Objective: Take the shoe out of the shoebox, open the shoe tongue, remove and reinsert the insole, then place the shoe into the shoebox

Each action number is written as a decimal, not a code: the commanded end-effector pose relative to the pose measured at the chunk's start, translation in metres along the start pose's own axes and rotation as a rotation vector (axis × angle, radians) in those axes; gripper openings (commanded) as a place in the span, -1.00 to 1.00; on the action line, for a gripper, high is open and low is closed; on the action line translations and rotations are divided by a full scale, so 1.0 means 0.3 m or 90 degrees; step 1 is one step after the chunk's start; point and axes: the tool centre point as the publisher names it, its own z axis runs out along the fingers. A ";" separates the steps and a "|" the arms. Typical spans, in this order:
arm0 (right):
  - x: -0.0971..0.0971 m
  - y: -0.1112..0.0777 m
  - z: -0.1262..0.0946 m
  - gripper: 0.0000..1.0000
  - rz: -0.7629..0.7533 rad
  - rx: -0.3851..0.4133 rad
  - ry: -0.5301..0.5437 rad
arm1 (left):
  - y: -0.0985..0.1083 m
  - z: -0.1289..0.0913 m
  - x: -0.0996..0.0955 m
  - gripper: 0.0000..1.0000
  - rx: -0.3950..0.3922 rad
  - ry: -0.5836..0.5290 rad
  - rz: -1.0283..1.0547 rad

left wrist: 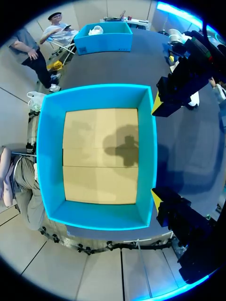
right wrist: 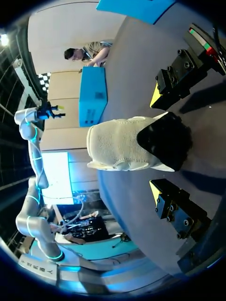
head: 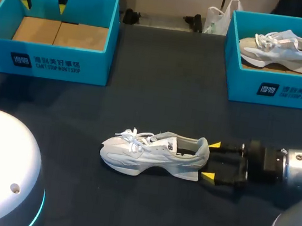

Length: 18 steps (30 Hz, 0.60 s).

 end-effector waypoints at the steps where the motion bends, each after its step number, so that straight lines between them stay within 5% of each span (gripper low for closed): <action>1: -0.018 0.009 0.030 1.00 -0.001 0.009 0.007 | 0.000 -0.001 0.000 1.00 0.000 0.000 0.000; 18: -0.011 0.012 0.083 1.00 -0.006 0.013 0.024 | 0.000 -0.001 0.000 1.00 0.000 0.000 0.000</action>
